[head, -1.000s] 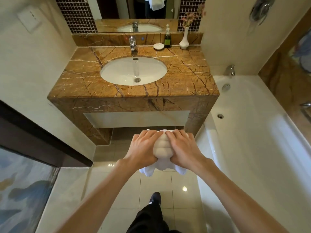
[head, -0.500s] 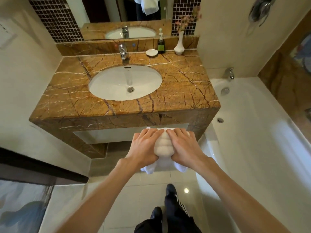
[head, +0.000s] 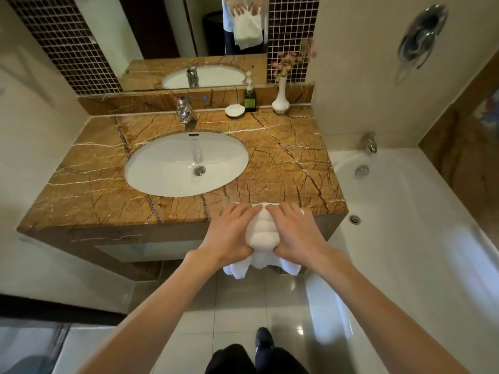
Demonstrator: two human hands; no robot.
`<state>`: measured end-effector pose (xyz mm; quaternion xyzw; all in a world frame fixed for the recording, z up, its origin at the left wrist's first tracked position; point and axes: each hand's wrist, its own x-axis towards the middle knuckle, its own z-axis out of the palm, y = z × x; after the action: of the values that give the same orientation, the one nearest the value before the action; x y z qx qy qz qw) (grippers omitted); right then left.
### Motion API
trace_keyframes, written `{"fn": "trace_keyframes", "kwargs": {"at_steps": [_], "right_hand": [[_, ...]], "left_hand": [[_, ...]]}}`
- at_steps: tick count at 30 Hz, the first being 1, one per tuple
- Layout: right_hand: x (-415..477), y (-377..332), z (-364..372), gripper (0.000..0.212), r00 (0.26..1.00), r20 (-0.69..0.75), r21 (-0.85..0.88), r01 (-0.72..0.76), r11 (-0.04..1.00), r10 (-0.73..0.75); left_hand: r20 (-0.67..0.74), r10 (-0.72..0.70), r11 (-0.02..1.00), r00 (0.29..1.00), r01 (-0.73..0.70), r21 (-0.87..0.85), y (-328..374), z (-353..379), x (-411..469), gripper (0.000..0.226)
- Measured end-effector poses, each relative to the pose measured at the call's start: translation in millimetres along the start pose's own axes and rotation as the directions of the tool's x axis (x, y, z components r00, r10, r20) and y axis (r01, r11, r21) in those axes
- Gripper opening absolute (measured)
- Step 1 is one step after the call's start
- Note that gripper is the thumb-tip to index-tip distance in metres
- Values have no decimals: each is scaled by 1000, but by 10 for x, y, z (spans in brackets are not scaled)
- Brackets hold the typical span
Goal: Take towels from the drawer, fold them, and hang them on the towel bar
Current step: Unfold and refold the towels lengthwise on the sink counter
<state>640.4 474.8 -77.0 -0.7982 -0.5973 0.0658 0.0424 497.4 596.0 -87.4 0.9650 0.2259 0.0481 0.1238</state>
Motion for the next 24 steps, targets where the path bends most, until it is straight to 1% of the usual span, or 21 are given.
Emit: {"fn": "trace_keyframes", "kwargs": {"at_steps": [4, 11, 14, 16, 24], "right_hand": [[234, 158, -76, 74, 1000, -18, 10, 10, 1000, -10], [699, 411, -148, 75, 999, -49, -3, 8, 1000, -8], [948, 522, -208, 76, 998, -65, 20, -1, 1000, 2], [1135, 595, -260, 77, 997, -71, 6, -4, 1000, 4], [1970, 823, -416, 77, 998, -46, 2, -45, 999, 45]], "left_hand": [[3, 1, 1000, 1000, -1, 6, -28, -77, 279, 85], [-51, 0, 1000, 999, 0, 3, -185, -105, 779, 83], [-52, 10, 1000, 999, -10, -1, -308, -132, 1077, 83], [-59, 16, 1000, 998, -16, -10, -395, -150, 1286, 83], [-57, 51, 998, 997, -53, -32, -844, -243, 2091, 86]]}}
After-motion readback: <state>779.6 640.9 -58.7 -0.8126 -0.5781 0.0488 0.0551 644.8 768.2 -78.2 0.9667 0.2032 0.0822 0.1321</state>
